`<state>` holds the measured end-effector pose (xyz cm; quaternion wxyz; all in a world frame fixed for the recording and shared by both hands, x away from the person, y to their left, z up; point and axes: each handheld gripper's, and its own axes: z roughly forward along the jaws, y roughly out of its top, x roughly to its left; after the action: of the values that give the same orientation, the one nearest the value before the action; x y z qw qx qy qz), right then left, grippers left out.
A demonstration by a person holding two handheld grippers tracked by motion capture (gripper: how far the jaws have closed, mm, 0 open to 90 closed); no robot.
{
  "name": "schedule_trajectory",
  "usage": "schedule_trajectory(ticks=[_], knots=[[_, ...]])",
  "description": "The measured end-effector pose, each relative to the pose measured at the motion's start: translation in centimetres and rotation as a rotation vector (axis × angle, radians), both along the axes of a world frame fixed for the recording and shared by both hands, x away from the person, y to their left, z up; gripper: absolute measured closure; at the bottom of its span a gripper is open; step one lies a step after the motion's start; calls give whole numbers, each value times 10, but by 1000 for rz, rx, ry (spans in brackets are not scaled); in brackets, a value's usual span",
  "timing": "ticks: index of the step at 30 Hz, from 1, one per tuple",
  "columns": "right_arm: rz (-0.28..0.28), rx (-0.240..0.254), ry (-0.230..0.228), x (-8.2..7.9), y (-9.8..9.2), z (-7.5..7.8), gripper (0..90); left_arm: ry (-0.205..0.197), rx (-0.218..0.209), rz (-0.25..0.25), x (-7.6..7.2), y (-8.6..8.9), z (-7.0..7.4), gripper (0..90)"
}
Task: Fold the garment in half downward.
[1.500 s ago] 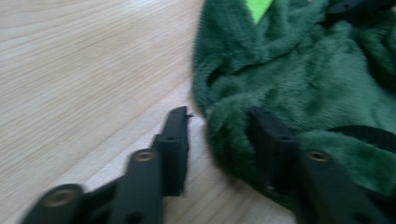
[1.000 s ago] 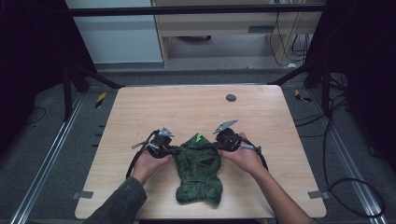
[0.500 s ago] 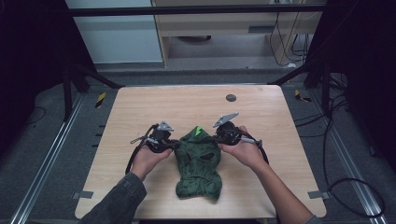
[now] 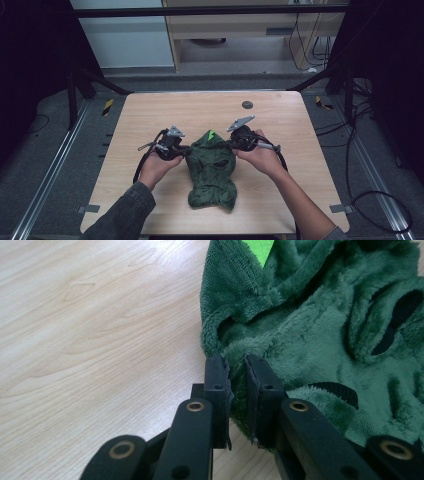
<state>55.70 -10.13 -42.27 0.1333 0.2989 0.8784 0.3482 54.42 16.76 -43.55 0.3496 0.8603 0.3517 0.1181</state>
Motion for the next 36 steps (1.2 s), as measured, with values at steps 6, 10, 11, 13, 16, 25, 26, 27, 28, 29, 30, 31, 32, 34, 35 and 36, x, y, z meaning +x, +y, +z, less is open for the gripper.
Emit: schedule_trajectory(ticks=[6, 10, 11, 13, 16, 25, 26, 27, 28, 29, 30, 31, 32, 34, 35, 36], knots=[[-2, -3, -17, 2, 1, 6, 841, -24, -5, 10, 2, 0, 8, 810], [-3, 1, -28, 4, 1, 9, 841, -32, -6, 12, 3, 1, 11, 810], [-2, 0, -28, 4, 1, 10, 841, -35, -8, 15, 3, 1, 12, 810], [-5, 2, -28, 4, 2, 11, 841, -36, -9, 17, 3, 1, 13, 810], [-4, 4, -37, 6, 2, 14, 842, -43, -10, 21, 4, 2, 15, 810], [-1, -2, -57, 10, 5, 23, 841, -63, -12, 28, 5, 5, 23, 809], [-1, -4, -64, 10, 6, 25, 841, -67, -11, 29, 5, 5, 24, 809], [-1, -4, -64, 10, 6, 25, 841, -67, -11, 29, 5, 5, 24, 809], [-1, -3, -67, 10, 6, 26, 842, -67, -11, 28, 5, 5, 25, 809], [0, -5, -69, 10, 7, 27, 841, -69, -12, 31, 6, 6, 26, 808], [0, -5, -69, 10, 7, 27, 841, -69, -12, 31, 6, 6, 26, 808], [2, -6, -73, 11, 7, 28, 841, -73, -15, 34, 6, 6, 27, 808], [2, -6, -73, 11, 7, 28, 841, -73, -15, 34, 6, 6, 27, 808], [0, -8, -79, 12, 8, 31, 841, -77, -17, 35, 6, 6, 29, 808], [-1, -10, -82, 12, 8, 32, 841, -78, -19, 37, 7, 6, 30, 808], [-1, -10, -82, 12, 8, 32, 841, -78, -19, 37, 7, 6, 30, 807]])
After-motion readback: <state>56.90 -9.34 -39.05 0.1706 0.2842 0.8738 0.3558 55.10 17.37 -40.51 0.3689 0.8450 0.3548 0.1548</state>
